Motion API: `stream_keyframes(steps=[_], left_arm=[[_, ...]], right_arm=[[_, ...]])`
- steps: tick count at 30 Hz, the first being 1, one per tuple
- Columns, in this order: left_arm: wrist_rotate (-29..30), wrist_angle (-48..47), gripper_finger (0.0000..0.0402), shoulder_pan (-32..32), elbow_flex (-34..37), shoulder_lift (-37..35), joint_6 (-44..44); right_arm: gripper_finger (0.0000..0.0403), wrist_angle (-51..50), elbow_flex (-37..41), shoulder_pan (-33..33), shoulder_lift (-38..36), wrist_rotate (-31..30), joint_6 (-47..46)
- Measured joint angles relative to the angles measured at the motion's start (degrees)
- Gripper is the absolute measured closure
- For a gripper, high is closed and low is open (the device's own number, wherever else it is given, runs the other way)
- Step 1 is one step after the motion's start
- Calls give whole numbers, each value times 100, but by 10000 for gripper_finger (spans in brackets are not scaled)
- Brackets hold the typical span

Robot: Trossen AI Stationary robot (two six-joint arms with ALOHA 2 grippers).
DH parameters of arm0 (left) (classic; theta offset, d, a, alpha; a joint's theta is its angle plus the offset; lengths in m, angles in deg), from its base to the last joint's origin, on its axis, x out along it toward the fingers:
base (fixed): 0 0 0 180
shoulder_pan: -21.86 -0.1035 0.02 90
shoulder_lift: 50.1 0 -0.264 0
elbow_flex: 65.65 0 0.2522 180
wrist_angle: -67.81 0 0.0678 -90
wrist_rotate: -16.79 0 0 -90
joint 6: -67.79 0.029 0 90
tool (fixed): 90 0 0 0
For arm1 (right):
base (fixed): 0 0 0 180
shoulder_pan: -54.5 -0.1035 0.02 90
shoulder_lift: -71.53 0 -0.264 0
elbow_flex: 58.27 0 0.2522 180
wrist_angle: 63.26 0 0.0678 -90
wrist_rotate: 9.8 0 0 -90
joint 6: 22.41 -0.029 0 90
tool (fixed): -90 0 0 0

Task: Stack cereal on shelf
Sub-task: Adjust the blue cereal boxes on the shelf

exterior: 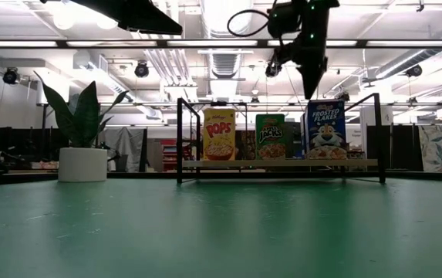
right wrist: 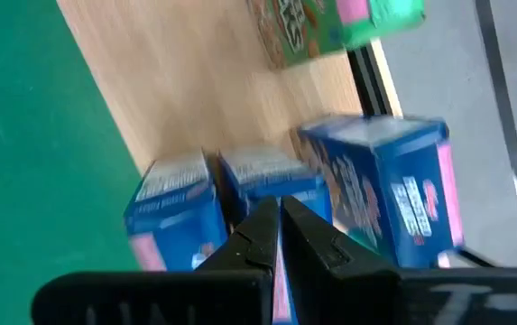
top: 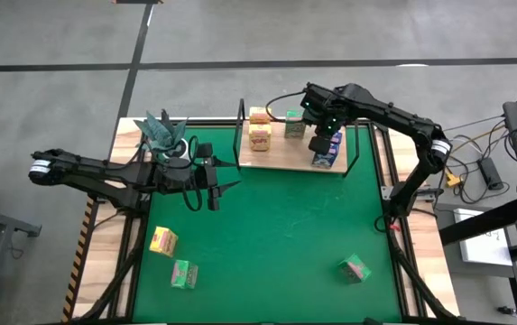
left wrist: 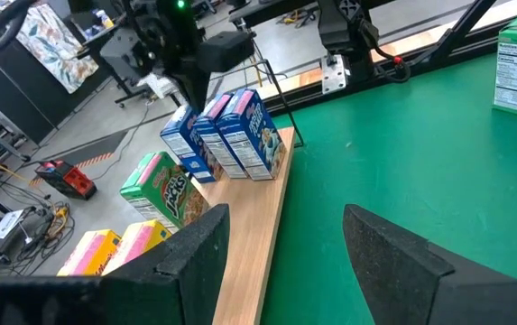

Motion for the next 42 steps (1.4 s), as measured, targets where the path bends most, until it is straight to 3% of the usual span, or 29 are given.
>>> stream_keyframes(steps=[10,29,42], left_arm=[[0,-53,200,0,0,-1,0],[2,-96,200,0,2,-1,-161],[2,-94,200,0,4,0,-199]], right_arm=[[394,-1155,-67,67,-364,-5,-939],[394,681,1801,348,-1307,-51,-520],[394,1001,1890,341,-1305,-403,94]])
